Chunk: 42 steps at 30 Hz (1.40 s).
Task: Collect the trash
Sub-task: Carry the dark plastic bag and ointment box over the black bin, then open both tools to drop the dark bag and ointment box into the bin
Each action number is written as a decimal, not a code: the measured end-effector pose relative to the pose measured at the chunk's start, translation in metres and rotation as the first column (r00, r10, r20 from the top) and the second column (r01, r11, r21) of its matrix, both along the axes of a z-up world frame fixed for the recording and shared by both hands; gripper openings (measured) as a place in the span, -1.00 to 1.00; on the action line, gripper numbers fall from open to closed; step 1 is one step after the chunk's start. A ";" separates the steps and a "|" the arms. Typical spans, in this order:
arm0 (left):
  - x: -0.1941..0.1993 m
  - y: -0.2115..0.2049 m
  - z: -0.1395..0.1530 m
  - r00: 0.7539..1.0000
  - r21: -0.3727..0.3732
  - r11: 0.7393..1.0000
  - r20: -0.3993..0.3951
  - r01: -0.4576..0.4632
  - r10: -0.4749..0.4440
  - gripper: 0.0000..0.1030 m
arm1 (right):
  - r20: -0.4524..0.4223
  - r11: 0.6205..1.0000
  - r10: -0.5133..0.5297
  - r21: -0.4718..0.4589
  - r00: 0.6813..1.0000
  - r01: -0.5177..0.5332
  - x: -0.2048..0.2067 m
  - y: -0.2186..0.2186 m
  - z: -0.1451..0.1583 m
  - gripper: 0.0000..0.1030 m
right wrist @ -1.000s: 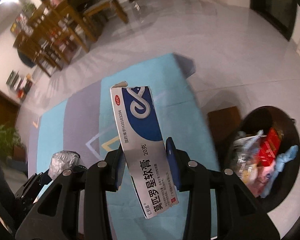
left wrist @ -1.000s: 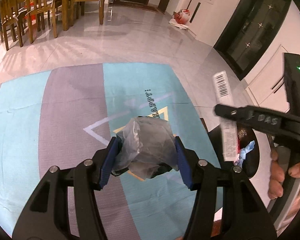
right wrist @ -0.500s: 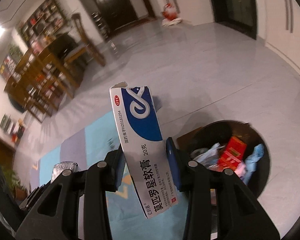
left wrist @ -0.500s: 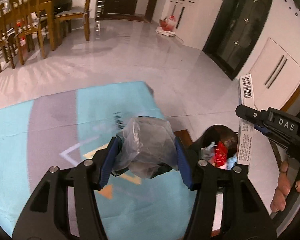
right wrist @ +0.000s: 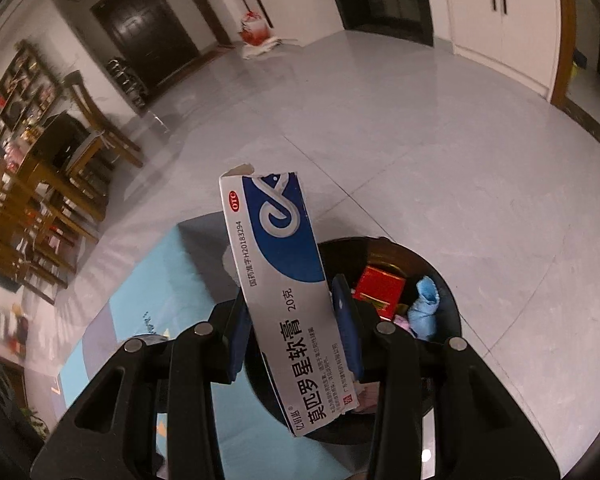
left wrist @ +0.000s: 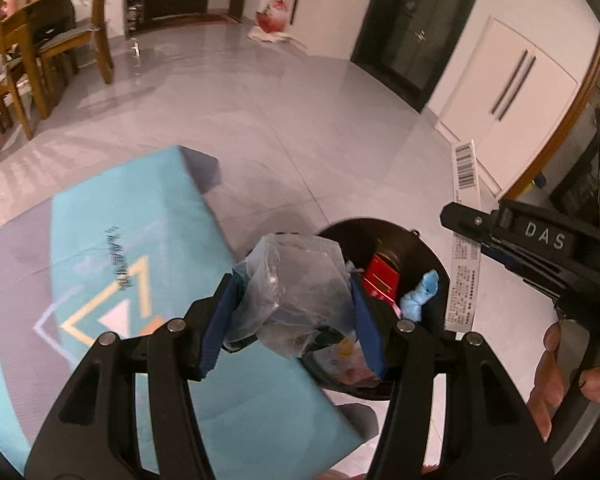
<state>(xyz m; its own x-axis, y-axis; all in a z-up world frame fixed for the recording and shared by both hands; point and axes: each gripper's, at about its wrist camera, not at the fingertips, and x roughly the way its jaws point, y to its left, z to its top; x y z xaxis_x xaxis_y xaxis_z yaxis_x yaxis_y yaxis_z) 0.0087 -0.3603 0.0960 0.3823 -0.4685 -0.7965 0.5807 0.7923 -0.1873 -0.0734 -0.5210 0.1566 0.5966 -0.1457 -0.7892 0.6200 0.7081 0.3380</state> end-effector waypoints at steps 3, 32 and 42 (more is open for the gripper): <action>0.000 -0.019 -0.015 0.999 0.015 0.999 -0.032 0.030 -0.030 0.11 | -0.020 1.000 -0.026 0.009 0.999 0.027 -0.005 -0.010 -0.007 -0.23; -0.004 -0.074 -0.101 0.952 0.031 0.988 -0.275 0.148 -0.134 0.12 | -0.296 0.999 0.019 0.047 0.955 -0.005 0.020 -0.031 -0.059 -0.23; -0.003 -0.076 -0.102 0.947 0.024 0.988 -0.291 0.151 -0.138 0.16 | -0.306 0.999 0.024 0.053 0.952 -0.008 0.020 -0.033 -0.059 -0.14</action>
<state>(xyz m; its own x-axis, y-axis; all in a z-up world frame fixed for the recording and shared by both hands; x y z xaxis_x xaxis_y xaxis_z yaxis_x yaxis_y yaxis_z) 0.0053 -0.4358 -0.0057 0.0645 -0.4629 -0.8841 0.6165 0.7151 -0.3295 -0.0534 -0.5536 0.0971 0.3271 -0.0932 -0.9404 0.6878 0.7059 0.1693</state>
